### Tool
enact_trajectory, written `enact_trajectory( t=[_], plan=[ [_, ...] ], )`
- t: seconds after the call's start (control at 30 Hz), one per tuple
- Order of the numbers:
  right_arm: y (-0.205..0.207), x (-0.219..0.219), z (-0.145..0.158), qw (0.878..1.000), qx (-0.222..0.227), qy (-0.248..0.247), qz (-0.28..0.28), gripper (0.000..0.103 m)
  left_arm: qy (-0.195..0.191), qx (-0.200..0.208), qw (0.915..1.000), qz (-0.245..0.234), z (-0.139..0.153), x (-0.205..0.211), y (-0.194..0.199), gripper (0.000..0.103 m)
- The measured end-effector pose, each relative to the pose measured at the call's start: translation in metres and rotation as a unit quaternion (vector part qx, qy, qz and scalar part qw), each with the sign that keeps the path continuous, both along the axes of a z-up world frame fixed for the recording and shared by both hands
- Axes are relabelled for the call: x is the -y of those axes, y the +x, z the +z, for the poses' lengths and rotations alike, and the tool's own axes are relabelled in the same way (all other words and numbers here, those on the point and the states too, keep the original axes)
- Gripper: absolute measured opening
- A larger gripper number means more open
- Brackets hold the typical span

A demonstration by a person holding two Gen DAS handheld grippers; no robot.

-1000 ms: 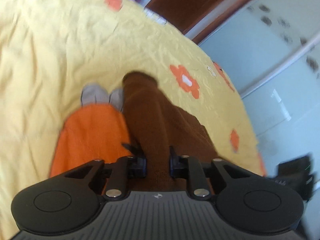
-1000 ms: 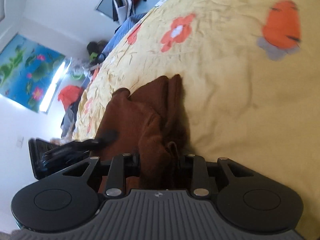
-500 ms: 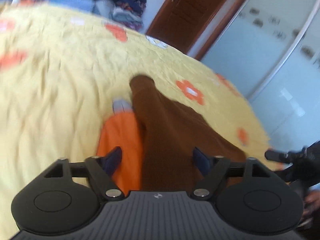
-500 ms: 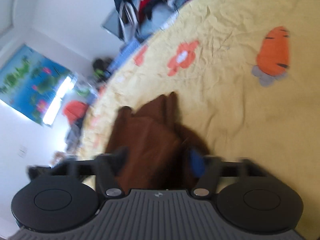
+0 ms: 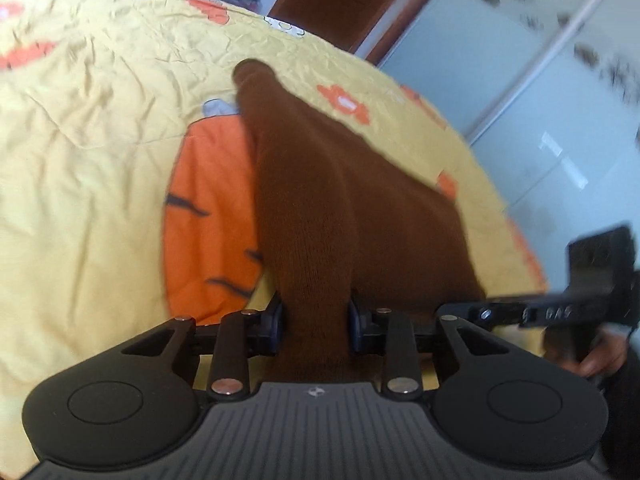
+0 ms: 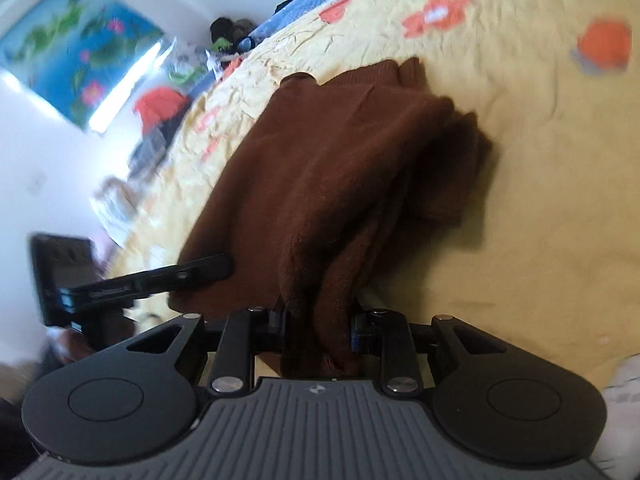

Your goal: Fold small clothes

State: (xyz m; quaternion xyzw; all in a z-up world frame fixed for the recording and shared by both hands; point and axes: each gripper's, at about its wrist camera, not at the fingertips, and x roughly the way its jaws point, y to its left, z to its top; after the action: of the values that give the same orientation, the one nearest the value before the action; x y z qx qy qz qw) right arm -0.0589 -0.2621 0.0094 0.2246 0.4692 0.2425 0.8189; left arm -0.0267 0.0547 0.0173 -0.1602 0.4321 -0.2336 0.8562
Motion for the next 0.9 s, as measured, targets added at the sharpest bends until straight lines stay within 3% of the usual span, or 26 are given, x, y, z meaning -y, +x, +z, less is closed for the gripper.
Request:
enact_trajectory(
  t=[0.07, 0.13, 0.17, 0.23, 0.27, 0.4, 0.47, 0.53, 0.6, 0.73, 0.8, 0.9],
  plan=[
    [-0.002, 0.008, -0.002, 1.000, -0.005, 0.027, -0.013, 0.032, 0.035, 0.035, 0.9988, 0.006, 0.008, 0.002, -0.013, 0.039],
    [-0.004, 0.013, 0.008, 0.999, -0.016, 0.030, -0.027, 0.048, 0.077, 0.083, 0.9936, 0.009, 0.027, 0.008, -0.025, 0.047],
    [-0.008, 0.018, 0.019, 0.999, 0.005, 0.022, -0.044, 0.057, 0.096, 0.115, 0.9886, 0.010, 0.038, 0.012, -0.030, 0.052],
    [-0.011, 0.027, 0.042, 0.995, 0.052, 0.020, -0.078, 0.059, 0.115, 0.179, 0.9771, 0.006, 0.055, 0.021, -0.035, 0.085],
    [-0.008, 0.028, 0.053, 0.993, 0.072, 0.019, -0.095, 0.063, 0.118, 0.196, 0.9734, -0.003, 0.058, 0.029, -0.032, 0.086],
    [0.026, -0.001, 0.071, 0.986, 0.130, -0.012, -0.101, 0.085, 0.142, 0.168, 0.9749, -0.033, 0.041, 0.075, 0.001, 0.086],
    [0.051, -0.019, 0.057, 0.989, 0.115, -0.032, -0.083, 0.084, 0.195, 0.167, 0.9658, -0.039, 0.023, 0.097, 0.010, 0.086],
    [0.072, -0.031, 0.029, 0.990, 0.079, -0.094, -0.077, 0.083, 0.204, 0.177, 0.9621, -0.043, 0.010, 0.105, 0.010, 0.088],
    [0.065, -0.031, 0.015, 0.982, 0.134, -0.117, -0.062, 0.084, 0.195, 0.176, 0.9642, -0.034, 0.007, 0.104, 0.010, 0.088],
    [0.073, -0.026, 0.024, 0.983, 0.106, -0.133, -0.065, 0.084, 0.194, 0.175, 0.9647, -0.036, 0.009, 0.104, 0.010, 0.088],
    [0.079, -0.027, 0.035, 0.983, 0.085, -0.142, -0.084, 0.077, 0.193, 0.175, 0.9649, -0.035, 0.009, 0.103, 0.010, 0.088],
    [0.071, -0.032, 0.049, 0.983, 0.115, -0.119, -0.080, 0.082, 0.192, 0.176, 0.9649, -0.035, 0.009, 0.102, 0.009, 0.088]
  ],
)
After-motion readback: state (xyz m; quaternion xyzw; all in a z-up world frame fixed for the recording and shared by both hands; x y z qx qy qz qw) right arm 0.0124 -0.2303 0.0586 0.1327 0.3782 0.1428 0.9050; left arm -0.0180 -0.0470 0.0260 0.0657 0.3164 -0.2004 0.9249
